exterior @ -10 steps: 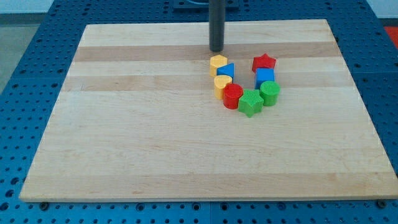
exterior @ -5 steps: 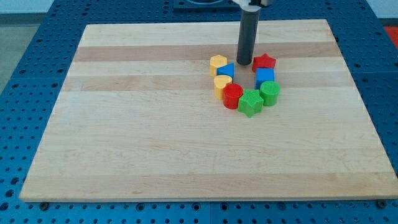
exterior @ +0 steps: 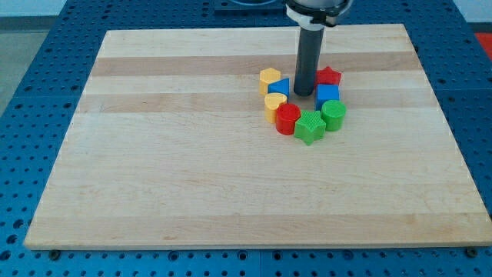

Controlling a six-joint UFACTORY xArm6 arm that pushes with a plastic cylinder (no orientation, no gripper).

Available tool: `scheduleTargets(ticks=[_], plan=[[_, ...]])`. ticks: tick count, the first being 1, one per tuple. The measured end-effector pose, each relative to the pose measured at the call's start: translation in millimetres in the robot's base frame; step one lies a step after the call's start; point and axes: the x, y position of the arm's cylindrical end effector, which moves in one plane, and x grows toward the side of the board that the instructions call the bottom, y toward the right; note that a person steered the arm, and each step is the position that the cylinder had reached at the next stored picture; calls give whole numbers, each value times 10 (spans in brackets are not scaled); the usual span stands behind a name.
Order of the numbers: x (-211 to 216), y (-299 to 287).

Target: Move blue triangle in between yellow blocks

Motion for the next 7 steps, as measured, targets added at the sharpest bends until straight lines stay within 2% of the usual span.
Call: scheduleTargets(ticks=[2,7], plan=[[0,-195],[35,-256]])
